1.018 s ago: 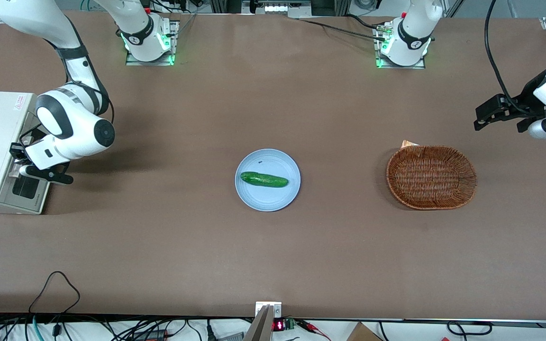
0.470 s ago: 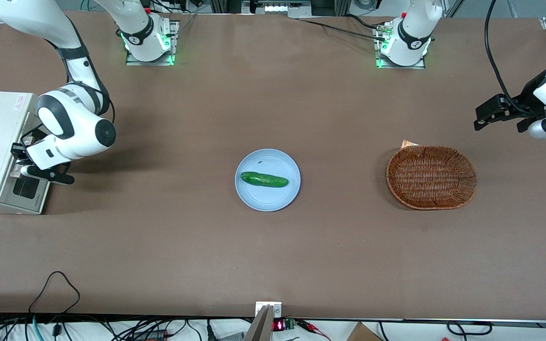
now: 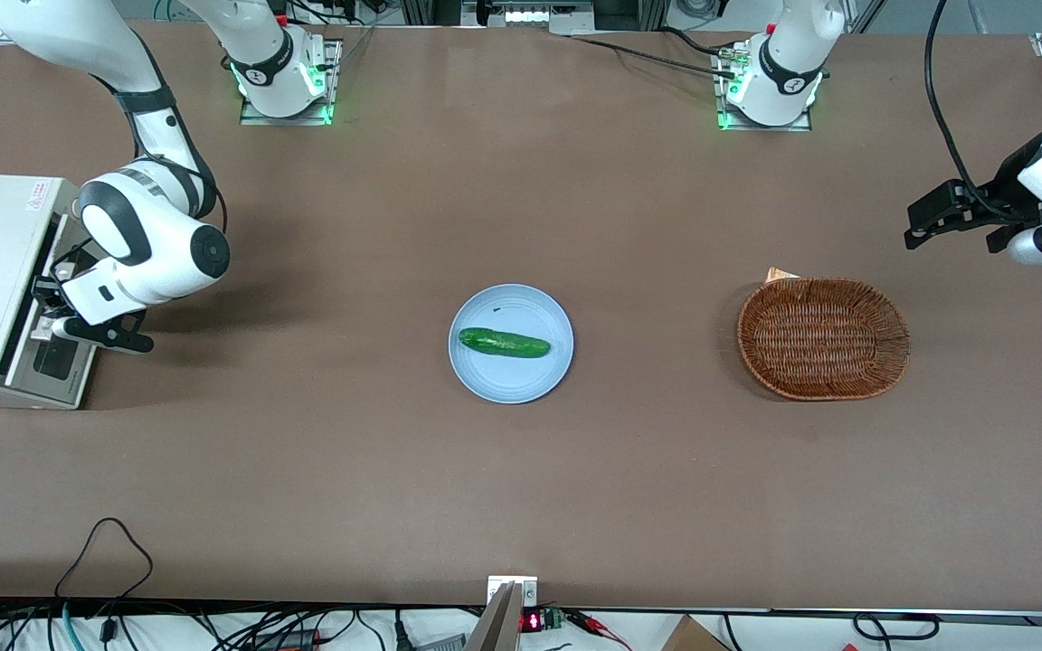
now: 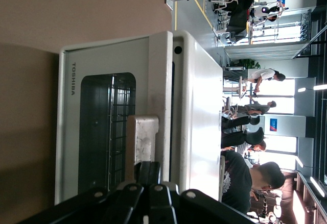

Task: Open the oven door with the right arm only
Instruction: 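Hook the right gripper on the handle and pull the door down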

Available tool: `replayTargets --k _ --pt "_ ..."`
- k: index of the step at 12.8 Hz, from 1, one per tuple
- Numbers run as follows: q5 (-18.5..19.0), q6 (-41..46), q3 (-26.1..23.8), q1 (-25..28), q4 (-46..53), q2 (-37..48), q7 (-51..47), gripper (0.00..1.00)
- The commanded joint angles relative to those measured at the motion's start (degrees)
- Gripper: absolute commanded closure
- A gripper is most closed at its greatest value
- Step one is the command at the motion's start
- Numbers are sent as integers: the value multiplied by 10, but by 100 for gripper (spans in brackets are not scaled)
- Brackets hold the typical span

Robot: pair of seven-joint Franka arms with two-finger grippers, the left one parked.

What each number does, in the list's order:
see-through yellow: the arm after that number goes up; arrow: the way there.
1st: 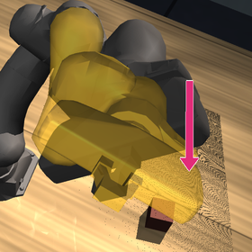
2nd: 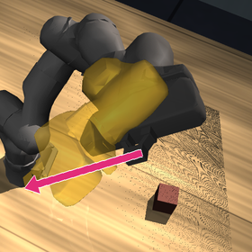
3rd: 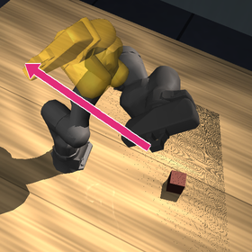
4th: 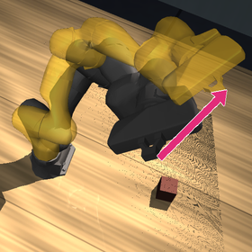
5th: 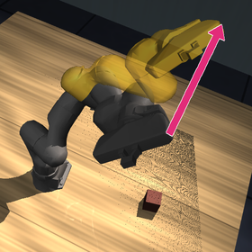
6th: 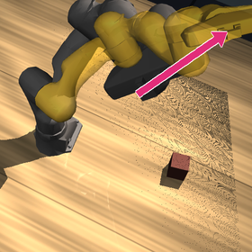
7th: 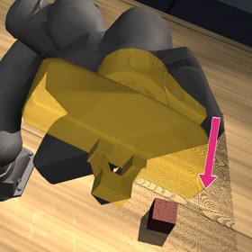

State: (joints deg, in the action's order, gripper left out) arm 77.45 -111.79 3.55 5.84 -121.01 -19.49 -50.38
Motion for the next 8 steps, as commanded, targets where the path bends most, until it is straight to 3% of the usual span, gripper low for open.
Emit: replayTargets --k 1,8 --pt "-5 -23 -2 6 2 -24 -20 99" --pt "-4 -29 -19 8 6 -53 -55 99"
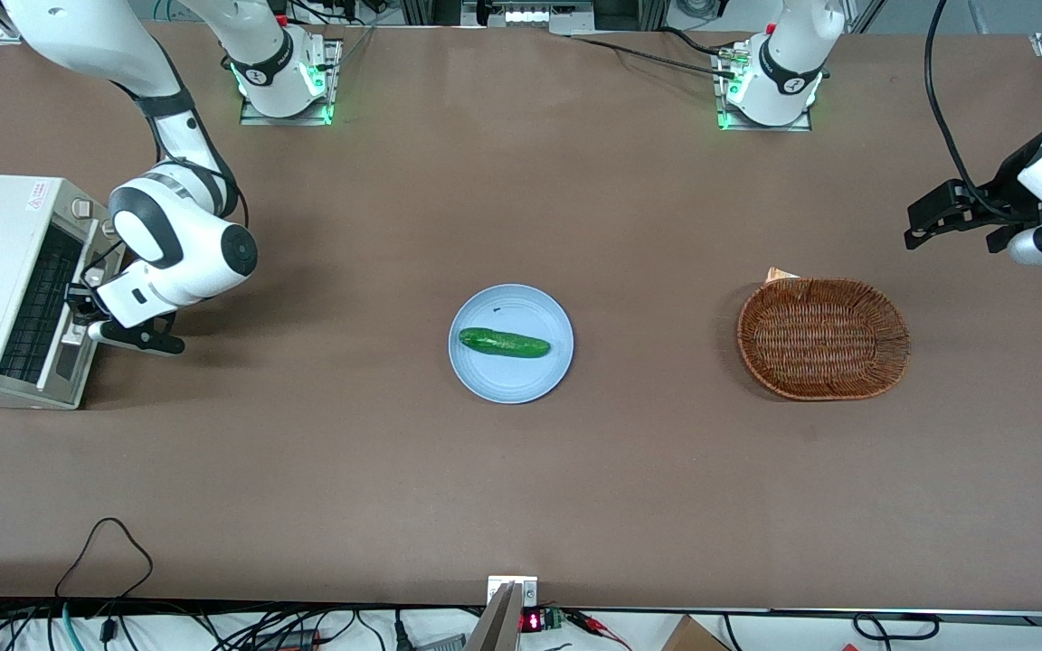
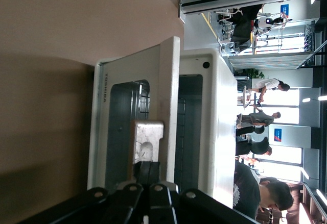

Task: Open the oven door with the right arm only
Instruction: 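Hook the right gripper on the handle and pull the door down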

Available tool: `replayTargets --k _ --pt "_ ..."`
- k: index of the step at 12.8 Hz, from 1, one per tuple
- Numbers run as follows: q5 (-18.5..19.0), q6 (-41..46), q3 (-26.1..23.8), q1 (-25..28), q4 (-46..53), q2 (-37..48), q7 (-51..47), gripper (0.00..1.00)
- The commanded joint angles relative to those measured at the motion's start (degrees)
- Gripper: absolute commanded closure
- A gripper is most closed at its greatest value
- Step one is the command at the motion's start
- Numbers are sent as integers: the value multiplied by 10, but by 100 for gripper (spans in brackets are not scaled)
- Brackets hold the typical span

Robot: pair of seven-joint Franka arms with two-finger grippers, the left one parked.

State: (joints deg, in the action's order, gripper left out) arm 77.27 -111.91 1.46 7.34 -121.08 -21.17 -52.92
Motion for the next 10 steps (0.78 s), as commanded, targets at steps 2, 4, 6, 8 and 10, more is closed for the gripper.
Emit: replayTargets --k 2,4,6,8,10 --pt "-3 -27 0 -2 10 -46 -31 99" --pt "-2 -27 0 2 10 -48 -32 99" --pt "-2 -27 0 4 11 -52 -35 99" --pt "-2 -26 0 9 15 -69 -43 99" --pt "-2 -26 0 13 18 -76 -47 99"
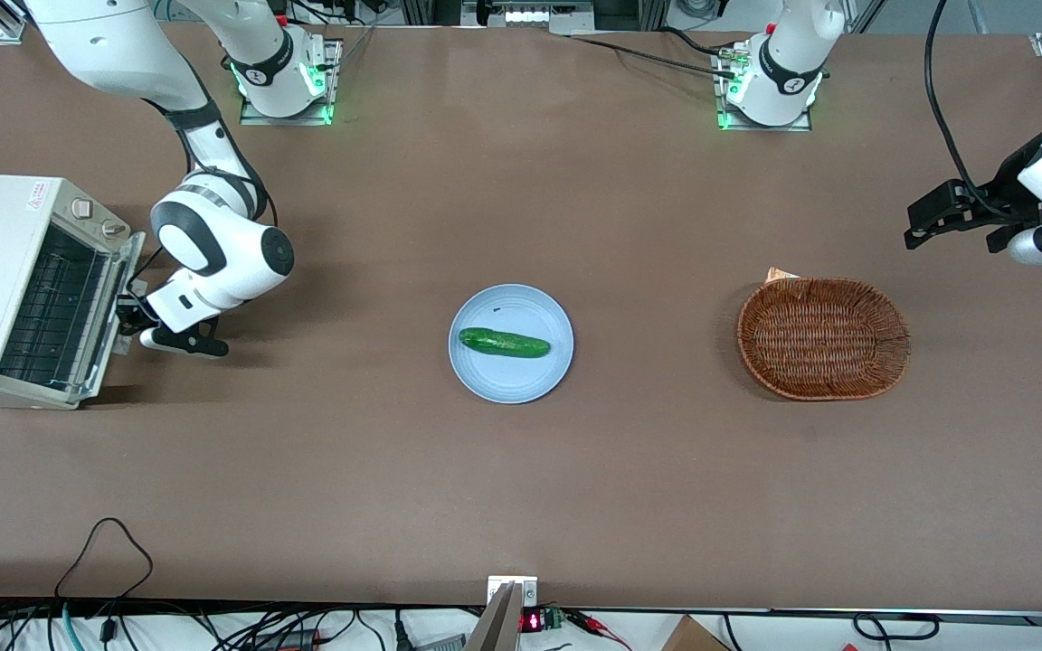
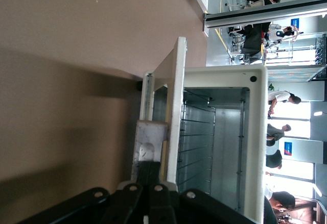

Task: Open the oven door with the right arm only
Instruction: 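Push the oven door further down to fully open with the right gripper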

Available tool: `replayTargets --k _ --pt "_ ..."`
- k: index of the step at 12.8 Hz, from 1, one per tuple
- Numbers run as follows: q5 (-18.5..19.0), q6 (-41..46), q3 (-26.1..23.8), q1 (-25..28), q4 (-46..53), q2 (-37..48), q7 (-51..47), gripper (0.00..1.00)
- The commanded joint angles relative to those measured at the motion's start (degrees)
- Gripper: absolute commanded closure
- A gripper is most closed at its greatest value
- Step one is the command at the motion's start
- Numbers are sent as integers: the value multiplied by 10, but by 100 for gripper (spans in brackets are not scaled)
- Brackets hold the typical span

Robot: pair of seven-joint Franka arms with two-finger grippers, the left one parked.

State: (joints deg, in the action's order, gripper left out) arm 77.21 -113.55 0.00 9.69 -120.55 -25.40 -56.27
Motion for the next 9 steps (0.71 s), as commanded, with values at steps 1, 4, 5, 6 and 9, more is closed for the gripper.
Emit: replayTargets --k 1,4,5,6,9 --pt "-1 -9 15 -11 14 -37 -15 99" --pt "-1 -9 15 -10 18 -46 -15 99" --pt "-1 -9 15 -10 20 -48 -15 99" --pt "-1 -9 15 -7 21 -52 -15 99" --pt "-1 -7 15 -4 21 -57 -15 99"
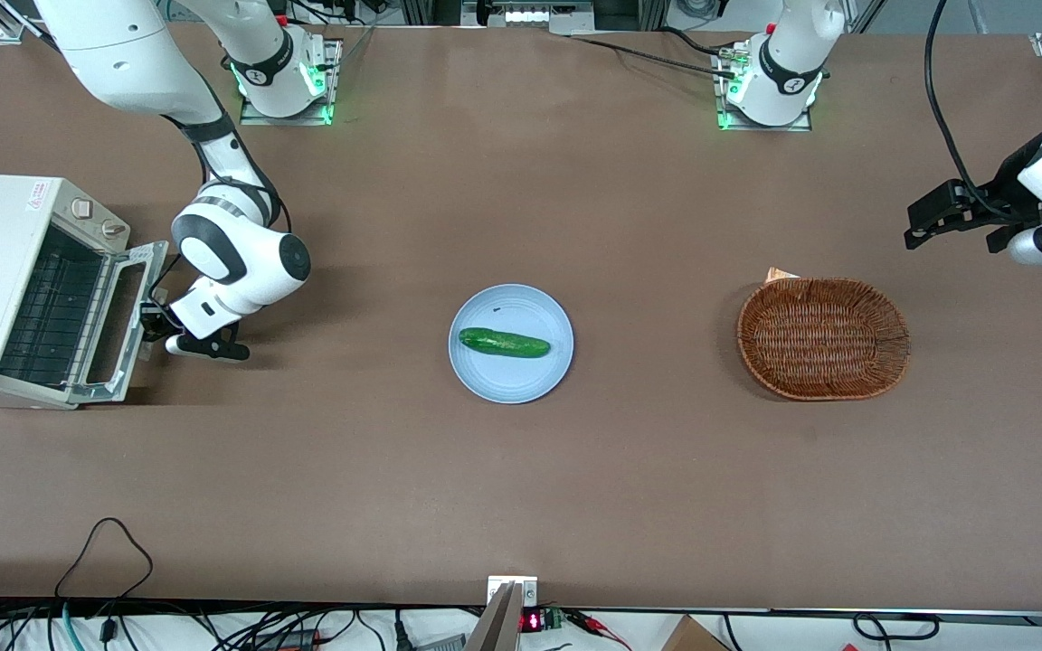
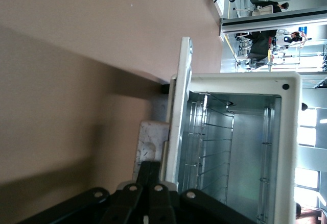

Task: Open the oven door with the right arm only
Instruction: 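Push the oven door further down to fully open with the right gripper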

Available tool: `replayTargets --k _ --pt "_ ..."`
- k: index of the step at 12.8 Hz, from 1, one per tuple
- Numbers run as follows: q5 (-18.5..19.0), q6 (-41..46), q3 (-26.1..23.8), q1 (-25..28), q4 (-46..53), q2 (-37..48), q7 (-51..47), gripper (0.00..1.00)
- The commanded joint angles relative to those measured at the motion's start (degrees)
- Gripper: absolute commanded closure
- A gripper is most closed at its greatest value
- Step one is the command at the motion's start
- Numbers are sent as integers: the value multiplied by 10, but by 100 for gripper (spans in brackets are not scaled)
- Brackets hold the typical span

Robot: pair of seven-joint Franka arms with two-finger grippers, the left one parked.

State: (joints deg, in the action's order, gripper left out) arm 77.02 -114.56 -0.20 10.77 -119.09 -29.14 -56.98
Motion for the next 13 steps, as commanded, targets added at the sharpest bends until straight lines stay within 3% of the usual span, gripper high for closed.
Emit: replayTargets --k 1,13 --pt "1 3 17 -14 6 -23 -9 99" --pt "2 6 17 -4 8 -51 -10 99"
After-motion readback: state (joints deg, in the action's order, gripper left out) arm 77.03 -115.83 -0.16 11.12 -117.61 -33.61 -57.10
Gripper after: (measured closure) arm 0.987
